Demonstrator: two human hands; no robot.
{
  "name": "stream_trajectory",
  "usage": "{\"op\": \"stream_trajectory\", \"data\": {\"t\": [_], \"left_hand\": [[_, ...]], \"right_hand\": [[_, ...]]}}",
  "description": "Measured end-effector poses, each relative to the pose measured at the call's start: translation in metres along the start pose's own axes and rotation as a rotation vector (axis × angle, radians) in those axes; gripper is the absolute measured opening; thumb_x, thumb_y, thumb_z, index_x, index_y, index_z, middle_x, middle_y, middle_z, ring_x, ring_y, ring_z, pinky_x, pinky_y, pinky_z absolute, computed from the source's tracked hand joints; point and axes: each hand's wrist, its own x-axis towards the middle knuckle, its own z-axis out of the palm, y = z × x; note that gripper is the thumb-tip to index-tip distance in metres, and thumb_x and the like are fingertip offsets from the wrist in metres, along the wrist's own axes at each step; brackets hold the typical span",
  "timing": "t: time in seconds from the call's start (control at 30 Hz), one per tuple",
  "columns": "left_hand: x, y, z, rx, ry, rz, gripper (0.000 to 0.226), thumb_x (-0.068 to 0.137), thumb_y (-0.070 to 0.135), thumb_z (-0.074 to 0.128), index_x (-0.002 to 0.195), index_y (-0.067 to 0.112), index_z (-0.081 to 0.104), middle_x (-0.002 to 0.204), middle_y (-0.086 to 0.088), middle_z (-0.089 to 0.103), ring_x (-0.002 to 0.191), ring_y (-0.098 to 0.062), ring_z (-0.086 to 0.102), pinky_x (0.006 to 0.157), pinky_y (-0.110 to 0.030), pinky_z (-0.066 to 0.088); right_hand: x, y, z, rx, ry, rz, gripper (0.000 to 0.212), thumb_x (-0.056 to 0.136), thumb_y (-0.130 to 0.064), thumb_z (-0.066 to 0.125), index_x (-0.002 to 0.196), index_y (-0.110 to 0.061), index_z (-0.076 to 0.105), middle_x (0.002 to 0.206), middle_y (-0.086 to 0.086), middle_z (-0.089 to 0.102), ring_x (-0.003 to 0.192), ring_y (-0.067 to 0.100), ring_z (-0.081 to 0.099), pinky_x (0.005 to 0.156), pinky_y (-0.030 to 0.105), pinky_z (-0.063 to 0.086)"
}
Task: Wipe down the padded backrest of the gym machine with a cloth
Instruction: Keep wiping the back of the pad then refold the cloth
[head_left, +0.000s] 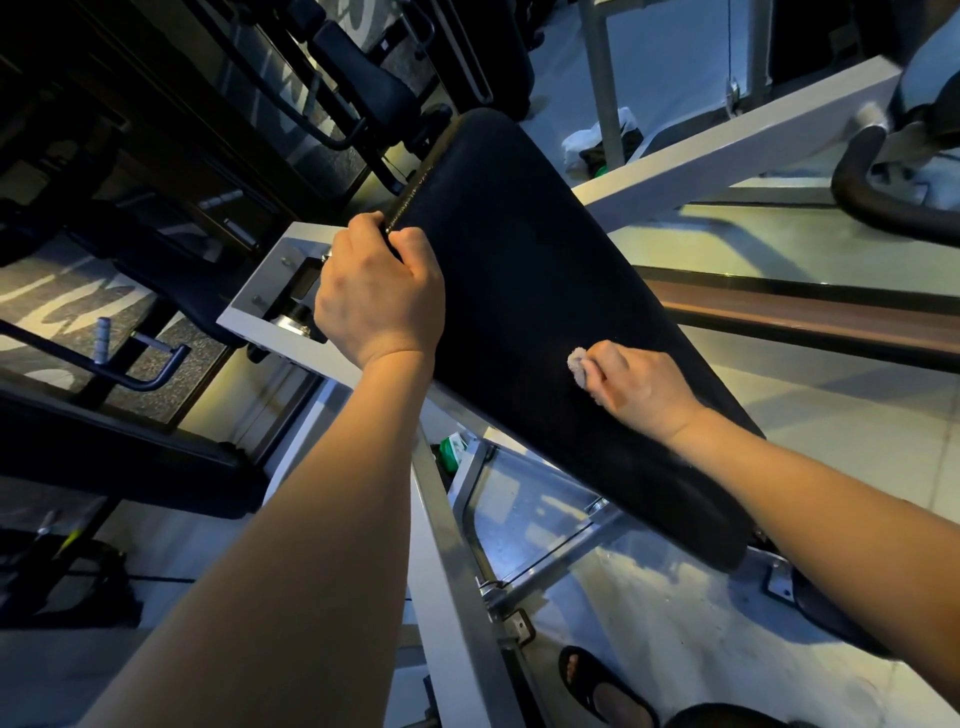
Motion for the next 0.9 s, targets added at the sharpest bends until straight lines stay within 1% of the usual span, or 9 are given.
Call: {"op": "stream_trajectory", "data": {"t": [0.13, 0.2, 0.3, 0.33, 0.37, 0.53, 0.7, 0.8, 0.9], "left_hand": [[-0.001, 0.0, 0.0, -0.006, 0.002, -0.001, 0.037, 0.098, 0.039, 0.04, 0.123, 0.023, 0.062, 0.117, 0.002, 0.066, 0.105, -0.023, 0.06, 0.075, -0.03, 0.029], [0.0, 0.001, -0.001, -0.004, -0.003, -0.003, 0.037, 0.098, 0.039, 0.039, 0.123, 0.023, 0.062, 0.118, 0.002, 0.066, 0.107, -0.024, 0.06, 0.076, -0.03, 0.029], [0.0, 0.002, -0.001, 0.012, -0.014, -0.012, 0.038, 0.098, 0.039, 0.038, 0.124, 0.024, 0.061, 0.119, 0.002, 0.065, 0.107, -0.025, 0.06, 0.076, -0.031, 0.03], [-0.001, 0.002, -0.001, 0.009, -0.011, -0.009, 0.038, 0.098, 0.039, 0.038, 0.124, 0.023, 0.061, 0.118, 0.001, 0.066, 0.106, -0.025, 0.06, 0.076, -0.031, 0.03], [-0.001, 0.002, -0.001, 0.003, -0.009, -0.004, 0.039, 0.098, 0.039, 0.038, 0.124, 0.023, 0.061, 0.117, 0.001, 0.066, 0.105, -0.024, 0.06, 0.076, -0.031, 0.03], [0.0, 0.001, 0.0, 0.01, -0.003, -0.01, 0.039, 0.097, 0.04, 0.038, 0.124, 0.023, 0.061, 0.116, 0.001, 0.065, 0.104, -0.023, 0.059, 0.076, -0.03, 0.03], [0.0, 0.001, 0.001, 0.006, -0.006, -0.012, 0.041, 0.096, 0.041, 0.038, 0.125, 0.023, 0.061, 0.118, 0.0, 0.066, 0.106, -0.026, 0.06, 0.079, -0.035, 0.037], [0.001, 0.002, 0.002, 0.02, -0.003, -0.024, 0.041, 0.096, 0.04, 0.039, 0.125, 0.023, 0.061, 0.119, -0.001, 0.066, 0.108, -0.028, 0.06, 0.08, -0.036, 0.039], [0.0, 0.002, 0.0, 0.017, -0.006, -0.018, 0.04, 0.096, 0.04, 0.039, 0.125, 0.022, 0.061, 0.119, -0.001, 0.066, 0.108, -0.028, 0.06, 0.08, -0.036, 0.039]], "right_hand": [[0.006, 0.012, 0.004, -0.038, -0.022, 0.147, 0.024, 0.102, -0.027, 0.039, 0.085, -0.011, 0.044, 0.061, 0.013, 0.058, 0.043, 0.034, 0.057, 0.038, 0.032, 0.039], [0.016, 0.032, 0.003, -0.135, -0.142, 0.325, 0.021, 0.104, -0.023, 0.032, 0.095, -0.008, 0.044, 0.071, 0.018, 0.056, 0.053, 0.035, 0.06, 0.047, 0.038, 0.042], [0.019, 0.087, -0.012, -0.142, -0.24, 0.915, 0.023, 0.106, -0.016, 0.036, 0.12, 0.002, 0.042, 0.1, 0.033, 0.064, 0.089, 0.05, 0.065, 0.068, 0.049, 0.047], [0.016, 0.1, -0.02, -0.126, -0.26, 1.068, 0.028, 0.107, -0.017, 0.037, 0.123, 0.004, 0.042, 0.108, 0.036, 0.064, 0.1, 0.053, 0.063, 0.076, 0.05, 0.048], [0.012, 0.105, -0.024, -0.11, -0.249, 1.121, 0.031, 0.107, -0.021, 0.036, 0.123, 0.005, 0.043, 0.11, 0.036, 0.064, 0.103, 0.053, 0.062, 0.079, 0.049, 0.047], [0.02, 0.066, -0.01, 0.216, -0.072, 1.01, 0.041, 0.105, -0.04, 0.039, 0.114, -0.001, 0.048, 0.099, 0.026, 0.068, 0.091, 0.043, 0.064, 0.078, 0.048, 0.052], [0.025, 0.035, 0.004, 0.257, -0.031, 1.088, 0.042, 0.109, -0.04, 0.029, 0.114, -0.003, 0.046, 0.095, 0.023, 0.07, 0.09, 0.045, 0.065, 0.073, 0.046, 0.049], [0.039, -0.011, -0.007, 0.242, -0.022, 0.812, 0.031, 0.108, -0.038, 0.038, 0.11, -0.009, 0.049, 0.083, 0.013, 0.075, 0.083, 0.043, 0.069, 0.07, 0.047, 0.051], [0.045, -0.064, -0.024, 0.233, -0.011, 0.28, 0.021, 0.103, -0.034, 0.045, 0.107, -0.015, 0.051, 0.08, 0.004, 0.074, 0.068, 0.034, 0.07, 0.054, 0.041, 0.053]]}}
